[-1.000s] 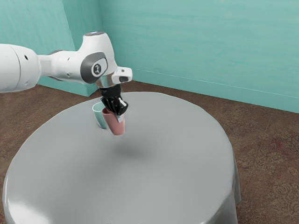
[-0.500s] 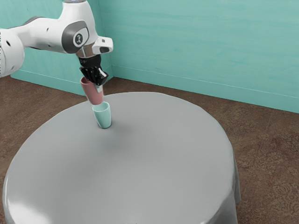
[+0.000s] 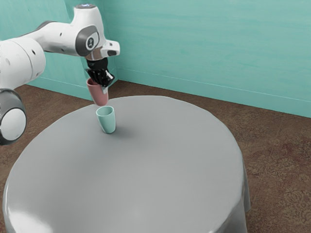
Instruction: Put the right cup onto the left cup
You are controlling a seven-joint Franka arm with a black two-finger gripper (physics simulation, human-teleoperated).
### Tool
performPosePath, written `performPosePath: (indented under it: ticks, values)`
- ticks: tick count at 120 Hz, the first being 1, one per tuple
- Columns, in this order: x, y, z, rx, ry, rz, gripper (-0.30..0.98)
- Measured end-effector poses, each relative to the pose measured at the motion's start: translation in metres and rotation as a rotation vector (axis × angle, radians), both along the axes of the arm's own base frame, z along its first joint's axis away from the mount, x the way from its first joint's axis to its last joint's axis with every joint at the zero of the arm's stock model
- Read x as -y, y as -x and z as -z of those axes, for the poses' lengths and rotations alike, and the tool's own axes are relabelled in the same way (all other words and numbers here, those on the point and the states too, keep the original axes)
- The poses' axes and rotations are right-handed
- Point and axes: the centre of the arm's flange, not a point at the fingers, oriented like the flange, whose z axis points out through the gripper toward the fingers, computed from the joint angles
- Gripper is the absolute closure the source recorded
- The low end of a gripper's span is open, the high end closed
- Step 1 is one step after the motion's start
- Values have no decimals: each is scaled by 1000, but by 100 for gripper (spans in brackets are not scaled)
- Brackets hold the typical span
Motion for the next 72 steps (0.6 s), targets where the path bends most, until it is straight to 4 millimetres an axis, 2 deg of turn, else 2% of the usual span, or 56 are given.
performPosePath:
  ticks: [16, 35, 53, 72]
  values:
    - [-5, -13, 13, 1, -5, 2, 78]
    - [-12, -17, 33, -19, 2, -3, 78]
    - [-24, -16, 40, -25, 4, -16, 78]
    - [-26, -17, 44, -23, 3, -14, 78]
